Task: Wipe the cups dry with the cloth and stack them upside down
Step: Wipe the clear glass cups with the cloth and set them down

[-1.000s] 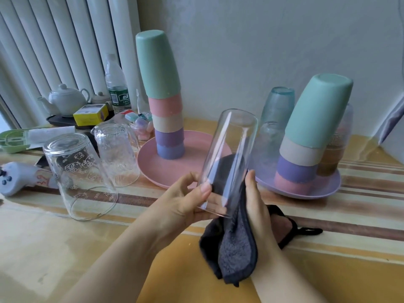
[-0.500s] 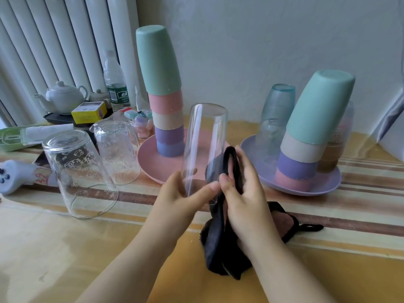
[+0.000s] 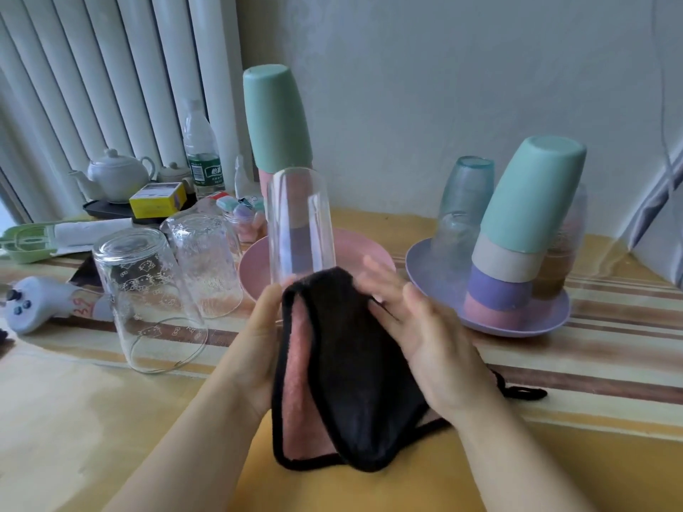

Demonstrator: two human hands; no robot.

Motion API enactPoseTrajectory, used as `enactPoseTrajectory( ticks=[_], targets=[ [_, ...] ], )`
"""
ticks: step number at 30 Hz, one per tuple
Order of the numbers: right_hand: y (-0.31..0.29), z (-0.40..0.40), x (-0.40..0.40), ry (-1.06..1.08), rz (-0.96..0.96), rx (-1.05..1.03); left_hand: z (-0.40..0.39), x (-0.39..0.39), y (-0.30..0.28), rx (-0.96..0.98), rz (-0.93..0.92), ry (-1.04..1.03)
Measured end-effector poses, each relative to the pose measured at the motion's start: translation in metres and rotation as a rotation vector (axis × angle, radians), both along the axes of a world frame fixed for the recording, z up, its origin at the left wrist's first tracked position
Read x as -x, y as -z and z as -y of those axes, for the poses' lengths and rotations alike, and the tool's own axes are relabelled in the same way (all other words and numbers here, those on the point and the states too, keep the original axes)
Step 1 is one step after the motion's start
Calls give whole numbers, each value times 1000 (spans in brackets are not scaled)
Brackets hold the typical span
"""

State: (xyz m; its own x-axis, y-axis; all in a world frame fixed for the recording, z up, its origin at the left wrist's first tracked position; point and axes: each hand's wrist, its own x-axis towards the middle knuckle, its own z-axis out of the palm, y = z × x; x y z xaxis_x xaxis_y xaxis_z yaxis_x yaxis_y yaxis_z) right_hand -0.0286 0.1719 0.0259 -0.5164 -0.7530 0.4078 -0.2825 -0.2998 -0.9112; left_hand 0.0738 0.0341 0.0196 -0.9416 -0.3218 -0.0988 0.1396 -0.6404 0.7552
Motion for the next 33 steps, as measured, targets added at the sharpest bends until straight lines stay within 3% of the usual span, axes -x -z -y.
enactPoseTrajectory(
  ticks=[1, 3, 5, 7, 10, 13, 15, 16, 18, 24, 27, 30, 33],
  targets=[
    [2, -2, 9, 145, -19, -36, 6, -1, -2, 2, -27, 30],
    [8, -9, 25, 424, -356, -290, 17, -1, 1, 0, -78, 93],
    [11, -14, 30, 404, -573, -565, 22, 1, 8, 22, -89, 123],
    [13, -16, 26, 248, -555, -678, 20, 2, 11, 35, -75, 160],
    [13, -14, 21, 338, -577, -669, 15, 3, 11, 17, -100, 198],
    [3, -16, 19, 612, -583, -310, 13, 4, 7, 61, -122, 166],
    [-2, -15, 16, 593, -441, -64, 14, 4, 7, 75, -130, 147],
    [-3, -13, 14, 496, -263, -4, 14, 4, 7, 79, -132, 145],
    [3, -6, 11, 288, 38, 11, 13, 5, 7, 77, -123, 133],
    [-18, -7, -7, 166, 501, 144, 6, 7, 8, 49, -111, 64],
    [-16, -10, 4, 367, 214, -252, 4, 6, 9, -6, -168, 78],
    [-12, -15, 5, 401, -176, -593, 3, 4, 9, -43, -206, 150],
    [-8, -17, 2, 543, -592, -749, 1, 4, 7, -62, -201, 195]
  ],
)
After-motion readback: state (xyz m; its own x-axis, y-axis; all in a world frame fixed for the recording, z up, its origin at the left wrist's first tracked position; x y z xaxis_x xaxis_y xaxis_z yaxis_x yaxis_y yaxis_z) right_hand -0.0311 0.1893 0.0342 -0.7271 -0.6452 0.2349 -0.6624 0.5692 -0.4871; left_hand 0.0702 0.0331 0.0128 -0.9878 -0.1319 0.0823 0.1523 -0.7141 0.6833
